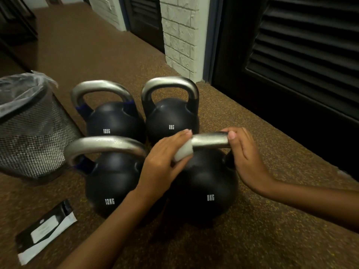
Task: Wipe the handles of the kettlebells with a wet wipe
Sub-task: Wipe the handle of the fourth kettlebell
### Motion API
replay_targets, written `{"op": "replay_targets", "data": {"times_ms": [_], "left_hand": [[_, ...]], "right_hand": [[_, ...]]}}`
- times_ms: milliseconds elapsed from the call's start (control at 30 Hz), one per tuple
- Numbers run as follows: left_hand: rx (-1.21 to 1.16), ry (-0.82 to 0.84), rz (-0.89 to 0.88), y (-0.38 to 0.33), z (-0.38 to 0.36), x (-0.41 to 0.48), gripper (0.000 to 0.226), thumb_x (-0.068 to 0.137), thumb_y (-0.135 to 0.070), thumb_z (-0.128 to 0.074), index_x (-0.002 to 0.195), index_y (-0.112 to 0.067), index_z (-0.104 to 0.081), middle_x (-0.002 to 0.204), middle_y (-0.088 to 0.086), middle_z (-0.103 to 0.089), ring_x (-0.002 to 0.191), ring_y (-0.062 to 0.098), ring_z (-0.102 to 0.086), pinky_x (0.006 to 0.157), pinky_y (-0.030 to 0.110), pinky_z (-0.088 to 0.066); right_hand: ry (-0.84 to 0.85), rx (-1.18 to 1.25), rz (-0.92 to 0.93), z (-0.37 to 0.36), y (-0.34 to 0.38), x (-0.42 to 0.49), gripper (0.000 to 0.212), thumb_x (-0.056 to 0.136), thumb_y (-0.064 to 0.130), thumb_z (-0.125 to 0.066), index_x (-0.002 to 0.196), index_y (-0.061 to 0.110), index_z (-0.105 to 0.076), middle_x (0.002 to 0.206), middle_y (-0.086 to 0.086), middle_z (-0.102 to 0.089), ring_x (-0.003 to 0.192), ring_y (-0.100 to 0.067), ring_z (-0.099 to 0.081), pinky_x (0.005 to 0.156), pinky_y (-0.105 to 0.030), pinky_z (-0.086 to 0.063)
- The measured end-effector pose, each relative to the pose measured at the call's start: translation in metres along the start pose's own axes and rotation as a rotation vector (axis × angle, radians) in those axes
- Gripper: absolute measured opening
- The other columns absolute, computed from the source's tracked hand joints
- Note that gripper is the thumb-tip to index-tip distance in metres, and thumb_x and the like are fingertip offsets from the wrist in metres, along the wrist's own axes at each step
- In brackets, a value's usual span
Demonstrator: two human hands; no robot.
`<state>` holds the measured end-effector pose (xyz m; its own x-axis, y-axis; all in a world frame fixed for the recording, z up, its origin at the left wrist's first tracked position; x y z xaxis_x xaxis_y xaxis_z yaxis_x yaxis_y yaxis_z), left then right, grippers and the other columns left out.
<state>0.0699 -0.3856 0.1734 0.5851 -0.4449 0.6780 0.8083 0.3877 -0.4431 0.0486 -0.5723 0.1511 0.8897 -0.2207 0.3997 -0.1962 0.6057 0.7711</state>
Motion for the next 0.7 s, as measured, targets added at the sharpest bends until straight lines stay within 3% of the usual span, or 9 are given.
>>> {"op": "replay_targets", "data": {"times_ms": [100,200,300,433,600,700], "left_hand": [[-0.14,-0.104,0.192,0.014,0.002,-0.021,0.053,0.08,-0.009,-0.071,0.129,-0.008,-0.05,0.133,-0.001,-0.054,0.125,0.009,-0.05,0.105,0.029,-0.039],[-0.191,-0.154,0.261,0.015,-0.001,-0.023,0.052,0.08,-0.009,-0.07,0.128,-0.01,-0.05,0.133,0.0,-0.054,0.125,0.011,-0.05,0.107,0.03,-0.039],[-0.17,-0.098,0.193,0.005,-0.004,-0.009,0.048,0.082,-0.011,-0.068,0.127,-0.008,-0.051,0.133,0.005,-0.054,0.127,0.014,-0.048,0.108,0.035,-0.038],[-0.077,-0.048,0.078,-0.003,-0.007,0.001,0.046,0.082,-0.009,-0.068,0.126,-0.005,-0.053,0.132,0.008,-0.054,0.126,0.015,-0.048,0.107,0.039,-0.039],[-0.226,-0.145,0.222,0.015,-0.011,-0.02,0.055,0.082,-0.001,-0.066,0.131,-0.014,-0.046,0.136,-0.001,-0.05,0.13,0.011,-0.044,0.109,0.027,-0.033],[-0.22,-0.184,0.224,0.013,-0.011,-0.019,0.06,0.079,0.005,-0.066,0.13,-0.019,-0.044,0.133,-0.004,-0.051,0.128,0.012,-0.046,0.109,0.033,-0.035]], "right_hand": [[-0.017,-0.007,0.015,0.0,0.0,0.0,0.041,0.095,0.046,-0.022,0.109,0.024,-0.053,0.097,0.02,-0.046,0.099,-0.012,-0.047,0.086,-0.029,-0.04],[-0.023,0.009,0.017,0.0,0.001,0.001,0.039,0.095,0.046,-0.023,0.108,0.025,-0.053,0.097,0.018,-0.047,0.1,-0.012,-0.048,0.086,-0.029,-0.04],[-0.009,0.019,0.007,0.0,0.0,0.0,0.038,0.095,0.046,-0.023,0.109,0.026,-0.052,0.098,0.019,-0.047,0.099,-0.011,-0.048,0.085,-0.025,-0.04],[-0.011,0.001,0.002,-0.001,0.0,0.0,0.039,0.094,0.046,-0.022,0.108,0.026,-0.052,0.096,0.015,-0.048,0.099,-0.007,-0.046,0.083,-0.01,-0.033],[-0.018,0.014,0.017,0.001,0.001,0.0,0.038,0.094,0.046,-0.022,0.107,0.026,-0.051,0.098,0.02,-0.047,0.098,-0.009,-0.047,0.085,-0.023,-0.038],[-0.02,0.02,0.022,0.001,0.001,0.001,0.037,0.095,0.046,-0.023,0.108,0.026,-0.052,0.097,0.022,-0.046,0.096,-0.012,-0.048,0.083,-0.033,-0.042]]}}
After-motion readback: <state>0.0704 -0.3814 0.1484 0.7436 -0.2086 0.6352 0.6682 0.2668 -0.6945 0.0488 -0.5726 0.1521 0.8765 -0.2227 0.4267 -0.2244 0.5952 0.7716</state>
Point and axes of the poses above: each hand's wrist, its own x-axis towards the middle knuckle, its own z-axis out of the back of the hand, y = z × x, the point moved 8 cm from there along x, towards the middle knuckle
